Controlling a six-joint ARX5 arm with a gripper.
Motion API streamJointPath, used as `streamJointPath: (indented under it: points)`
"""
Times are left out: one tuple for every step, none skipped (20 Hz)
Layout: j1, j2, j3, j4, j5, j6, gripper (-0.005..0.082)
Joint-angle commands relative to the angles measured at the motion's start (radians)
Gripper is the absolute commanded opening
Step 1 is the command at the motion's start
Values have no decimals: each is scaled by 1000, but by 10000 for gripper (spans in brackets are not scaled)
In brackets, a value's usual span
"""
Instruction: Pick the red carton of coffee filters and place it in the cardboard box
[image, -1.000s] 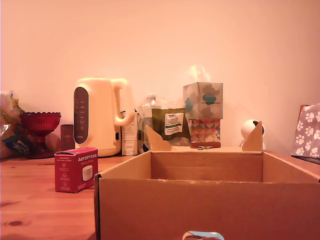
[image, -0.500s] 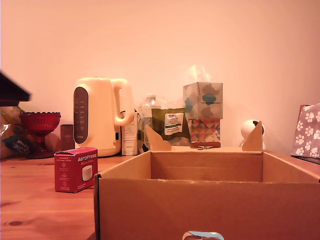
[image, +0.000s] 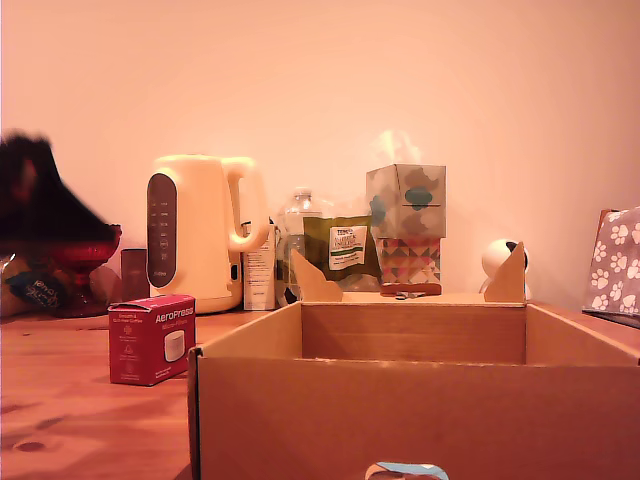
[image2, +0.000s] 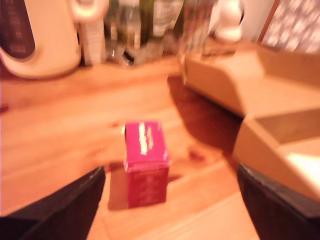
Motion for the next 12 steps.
streamJointPath:
  points:
    - [-8,71,34,56,1,16,780]
    - [-15,121,50,88,1,16,780]
    - [-20,169,69,113,1,17,780]
    - [-24,215,95,116,0,25,780]
    - [-26,260,121,116,-11,25,780]
    - [-29,304,144,116,-22,43,780]
    - [-29,347,169,116,-35,47,780]
    - [-29,389,194,117,-47,47,780]
    - [-29,430,222,116,-54,49,780]
    - [-29,469,251,116,-66,49,780]
    - [-29,506,280,110,-66,49,780]
    - [-29,549,312,100,-66,49,780]
